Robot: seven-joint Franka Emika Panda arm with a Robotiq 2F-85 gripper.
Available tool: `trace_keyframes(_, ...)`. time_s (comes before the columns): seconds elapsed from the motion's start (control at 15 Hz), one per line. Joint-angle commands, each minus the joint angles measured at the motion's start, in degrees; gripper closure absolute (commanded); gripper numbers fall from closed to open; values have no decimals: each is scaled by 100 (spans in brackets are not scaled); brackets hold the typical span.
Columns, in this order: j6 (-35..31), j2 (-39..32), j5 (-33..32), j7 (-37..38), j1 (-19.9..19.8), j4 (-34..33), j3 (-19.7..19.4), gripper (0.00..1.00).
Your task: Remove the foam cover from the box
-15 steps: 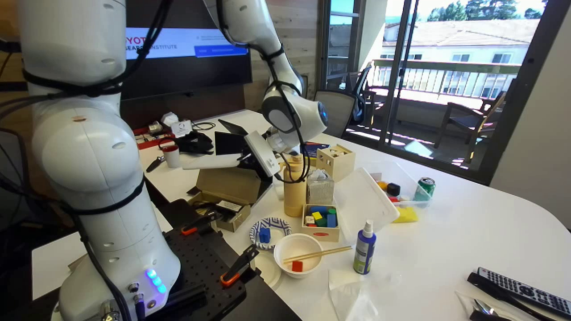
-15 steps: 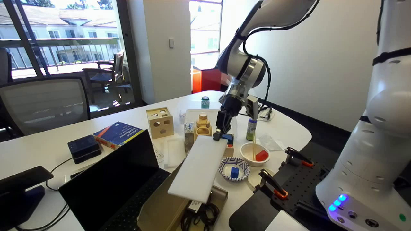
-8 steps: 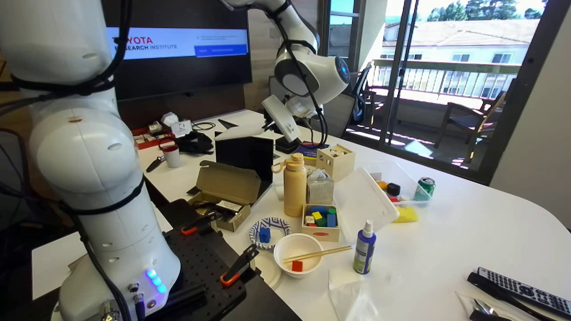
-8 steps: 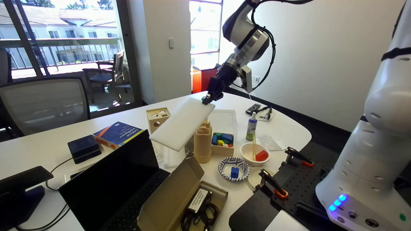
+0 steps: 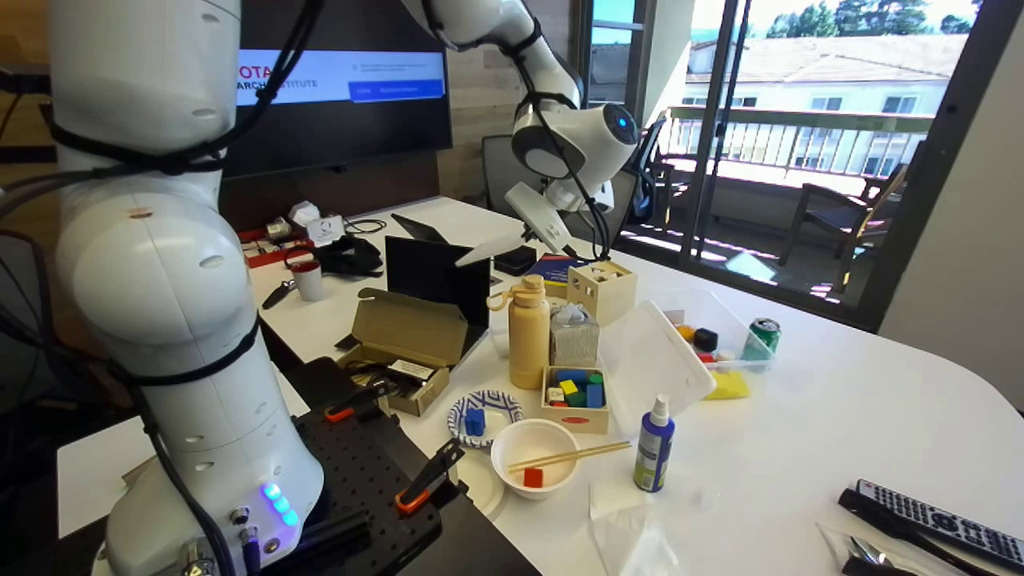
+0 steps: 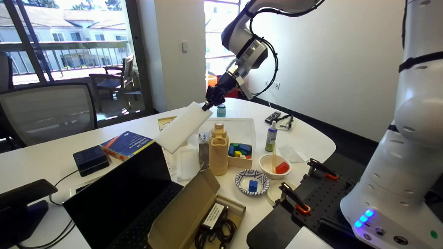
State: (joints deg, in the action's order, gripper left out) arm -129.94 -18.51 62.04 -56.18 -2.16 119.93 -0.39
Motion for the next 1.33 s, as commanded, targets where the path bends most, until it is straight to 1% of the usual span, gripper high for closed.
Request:
trace_keyframes(0.0, -741, -718, 35, 193, 114, -730, 134, 99)
trace_keyframes(0.27, -1461, -1141, -126, 412, 121, -1214, 190, 99)
trace_keyframes(0.53, -2016, -1211, -84, 594, -32, -1386, 251, 99)
trace_keyframes(0.67, -2231, -1306, -203, 735, -25, -1457, 248, 99)
trace_keyframes(0.93, -2322, -1720, -646, 1195, 17, -1629, 286, 99)
trace_keyframes(1.27, -2375, -2263, -1254, 1803, -51, -1909, 491, 99)
